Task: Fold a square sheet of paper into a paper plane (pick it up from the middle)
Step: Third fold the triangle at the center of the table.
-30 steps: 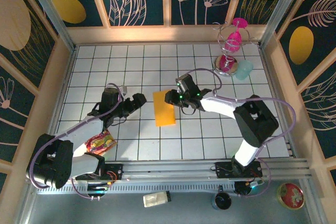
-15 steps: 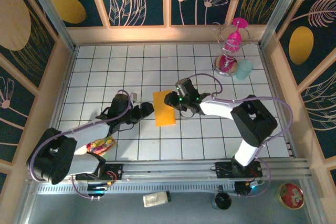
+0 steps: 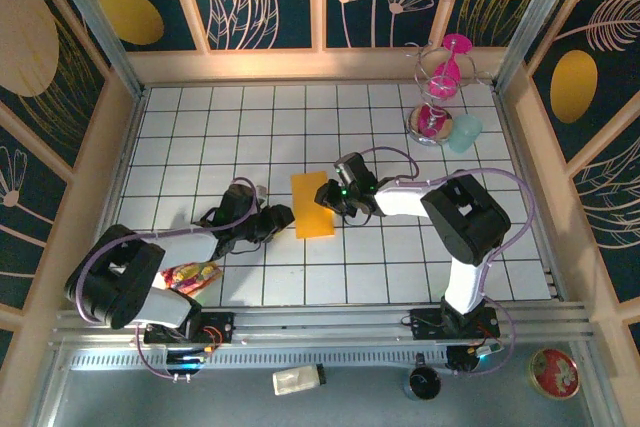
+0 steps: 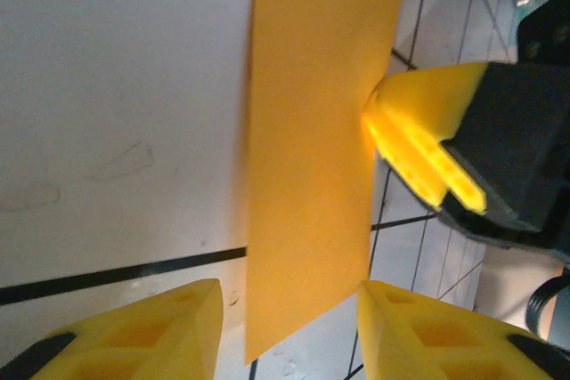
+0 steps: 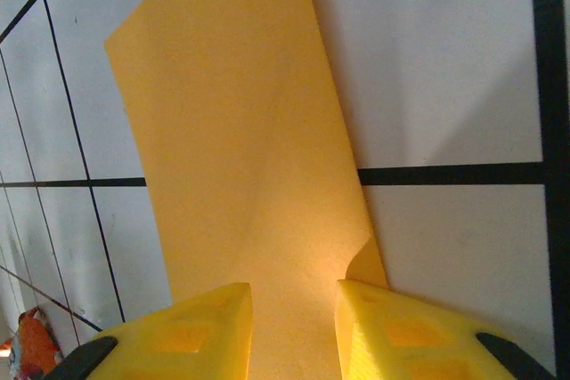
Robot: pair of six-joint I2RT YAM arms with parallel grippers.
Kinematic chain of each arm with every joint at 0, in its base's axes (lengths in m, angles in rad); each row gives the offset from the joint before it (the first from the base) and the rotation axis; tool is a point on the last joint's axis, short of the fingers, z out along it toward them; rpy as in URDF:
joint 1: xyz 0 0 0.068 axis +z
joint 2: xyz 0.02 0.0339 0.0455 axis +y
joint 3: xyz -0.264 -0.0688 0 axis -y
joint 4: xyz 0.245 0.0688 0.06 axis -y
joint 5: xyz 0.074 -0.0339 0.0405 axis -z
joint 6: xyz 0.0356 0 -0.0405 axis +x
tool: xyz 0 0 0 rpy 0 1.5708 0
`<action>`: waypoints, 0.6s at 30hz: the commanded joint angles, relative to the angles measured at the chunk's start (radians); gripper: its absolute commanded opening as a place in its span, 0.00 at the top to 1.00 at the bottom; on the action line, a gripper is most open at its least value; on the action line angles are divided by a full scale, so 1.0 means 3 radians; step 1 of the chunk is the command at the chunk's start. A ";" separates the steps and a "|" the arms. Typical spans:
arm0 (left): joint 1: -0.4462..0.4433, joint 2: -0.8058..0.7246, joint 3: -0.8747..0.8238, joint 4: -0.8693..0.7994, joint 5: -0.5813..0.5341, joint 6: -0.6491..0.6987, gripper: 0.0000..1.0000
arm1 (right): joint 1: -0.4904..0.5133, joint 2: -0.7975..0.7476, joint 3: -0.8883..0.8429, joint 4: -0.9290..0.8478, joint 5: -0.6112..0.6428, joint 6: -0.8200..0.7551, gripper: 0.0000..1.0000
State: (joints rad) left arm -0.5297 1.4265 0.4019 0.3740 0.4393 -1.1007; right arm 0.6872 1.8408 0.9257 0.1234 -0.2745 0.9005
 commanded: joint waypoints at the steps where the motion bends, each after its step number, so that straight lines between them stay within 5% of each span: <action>1: -0.0019 0.0078 -0.0004 0.0108 0.0130 -0.0109 0.59 | -0.0059 0.0105 -0.0052 -0.0001 -0.0111 0.0068 0.69; 18: -0.0026 0.0585 0.0335 0.0067 0.0388 0.0072 0.64 | -0.0092 0.0041 -0.0222 0.0084 -0.0139 0.0004 0.69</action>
State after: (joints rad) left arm -0.5312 1.5753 0.4808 0.3641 0.5266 -1.0935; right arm 0.6666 1.8488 0.9039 0.1707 -0.3271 0.9039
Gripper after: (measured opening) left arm 0.362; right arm 0.306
